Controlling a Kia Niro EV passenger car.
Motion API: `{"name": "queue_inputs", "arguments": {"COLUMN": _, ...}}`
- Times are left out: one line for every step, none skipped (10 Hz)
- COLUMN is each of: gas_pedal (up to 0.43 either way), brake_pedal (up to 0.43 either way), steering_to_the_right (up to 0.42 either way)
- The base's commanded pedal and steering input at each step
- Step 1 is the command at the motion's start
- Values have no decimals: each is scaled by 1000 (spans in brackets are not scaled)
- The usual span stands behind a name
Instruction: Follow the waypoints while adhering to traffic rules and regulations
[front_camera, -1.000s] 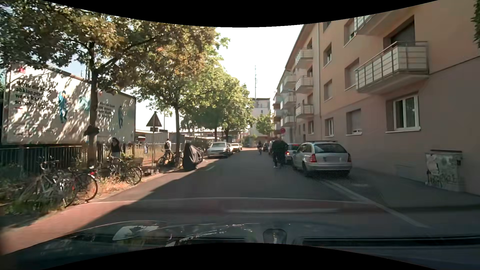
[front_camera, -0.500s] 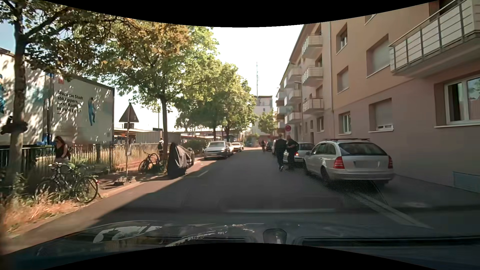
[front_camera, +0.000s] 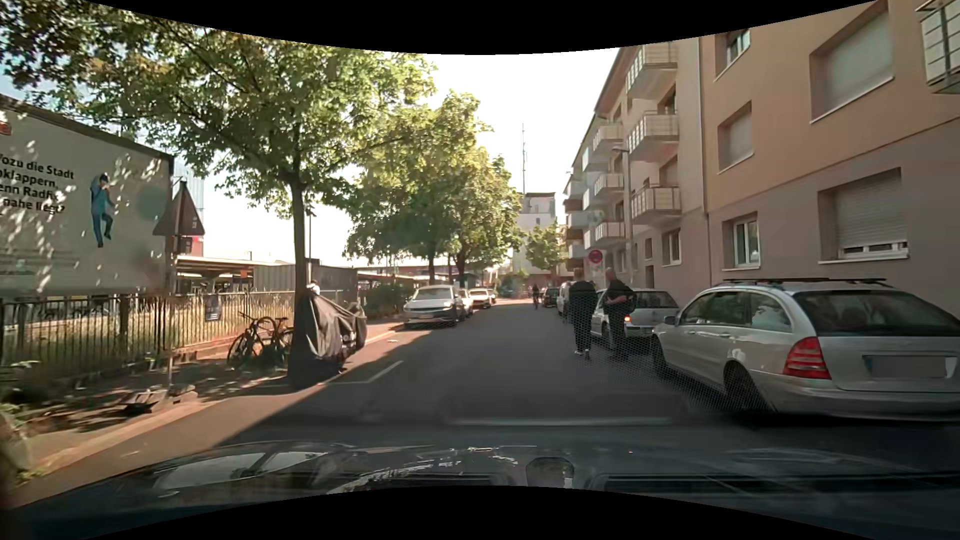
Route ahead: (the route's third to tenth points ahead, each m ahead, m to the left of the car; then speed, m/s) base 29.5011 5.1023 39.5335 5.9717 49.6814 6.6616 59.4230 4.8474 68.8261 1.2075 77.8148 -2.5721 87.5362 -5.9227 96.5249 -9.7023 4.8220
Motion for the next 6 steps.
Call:
{"name": "queue_inputs", "arguments": {"gas_pedal": 0, "brake_pedal": 207, "steering_to_the_right": -12}}
{"name": "queue_inputs", "arguments": {"gas_pedal": 0, "brake_pedal": 232, "steering_to_the_right": -10}}
{"name": "queue_inputs", "arguments": {"gas_pedal": 0, "brake_pedal": 232, "steering_to_the_right": -3}}
{"name": "queue_inputs", "arguments": {"gas_pedal": 0, "brake_pedal": 226, "steering_to_the_right": 3}}
{"name": "queue_inputs", "arguments": {"gas_pedal": 0, "brake_pedal": 232, "steering_to_the_right": 10}}
{"name": "queue_inputs", "arguments": {"gas_pedal": 0, "brake_pedal": 232, "steering_to_the_right": 7}}
